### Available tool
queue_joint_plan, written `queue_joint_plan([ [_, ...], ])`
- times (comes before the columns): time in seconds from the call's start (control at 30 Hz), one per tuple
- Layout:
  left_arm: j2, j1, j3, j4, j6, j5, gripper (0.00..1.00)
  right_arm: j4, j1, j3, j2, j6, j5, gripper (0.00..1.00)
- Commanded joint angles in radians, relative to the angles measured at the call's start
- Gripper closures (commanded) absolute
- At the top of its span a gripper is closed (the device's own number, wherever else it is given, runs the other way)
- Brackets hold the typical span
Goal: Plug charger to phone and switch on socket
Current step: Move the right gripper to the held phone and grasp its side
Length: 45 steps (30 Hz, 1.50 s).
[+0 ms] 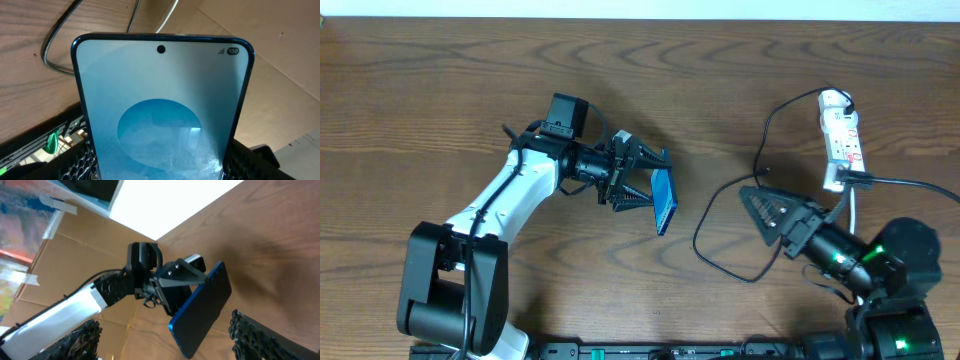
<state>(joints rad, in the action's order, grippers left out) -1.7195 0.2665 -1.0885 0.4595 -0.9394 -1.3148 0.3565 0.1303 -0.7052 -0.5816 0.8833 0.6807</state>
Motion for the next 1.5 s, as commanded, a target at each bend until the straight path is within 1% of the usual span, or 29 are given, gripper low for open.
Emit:
queue_joint_plan([
  [0.0,0.014,-0.004,-0.005,-0.006,-0.002,-0.05,0.43,0.029,0.113,-0.018,-0.02,0.023,-0.22,0.2],
  [0.2,0.014,-0.004,-0.005,-0.006,-0.006,-0.05,0.43,0.09,0.442,-0.063,-0.165,0.066,-0.561,0.21],
  [0.33,0.014,-0.004,-0.005,-0.006,-0.005,-0.05,0.43,0.15,0.646,-0.169,-0.306,0.121,-0.787,0.22],
  [0.43,0.014,-0.004,-0.005,-0.006,-0.005,-0.051,0.43,0.218,0.756,-0.27,-0.407,0.148,-0.918,0.24],
  [0.57,0.014,-0.004,-0.005,-0.006,-0.005,-0.05,0.43,0.314,0.856,-0.41,-0.541,0.167,-1.079,0.25],
  [0.7,0.014,-0.004,-0.005,-0.006,-0.005,-0.051,0.43,0.35,0.896,-0.491,-0.674,0.192,-1.112,0.28],
  [0.8,0.014,-0.004,-0.005,-0.006,-0.005,-0.051,0.43,0.383,0.908,-0.509,-0.759,0.251,-1.124,0.33],
  [0.9,0.014,-0.004,-0.005,-0.006,-0.005,-0.051,0.43,0.41,0.911,-0.511,-0.806,0.295,-1.124,0.37],
  [1.03,0.014,-0.004,-0.005,-0.006,-0.005,-0.051,0.43,0.446,0.912,-0.512,-0.808,0.299,-1.143,0.37],
  [1.17,0.014,-0.004,-0.005,-0.006,-0.005,-0.051,0.43,0.47,0.912,-0.512,-0.805,0.323,-1.181,0.43],
  [1.27,0.014,-0.004,-0.005,-0.006,-0.005,-0.051,0.43,0.471,0.912,-0.512,-0.805,0.336,-1.181,0.46],
  [1.37,0.014,-0.004,-0.005,-0.006,-0.005,-0.051,0.43,0.479,0.912,-0.512,-0.806,0.355,-1.184,0.51],
  [1.47,0.014,-0.004,-0.005,-0.006,-0.005,-0.051,0.43,0.509,0.912,-0.512,-0.806,0.41,-1.203,0.6],
])
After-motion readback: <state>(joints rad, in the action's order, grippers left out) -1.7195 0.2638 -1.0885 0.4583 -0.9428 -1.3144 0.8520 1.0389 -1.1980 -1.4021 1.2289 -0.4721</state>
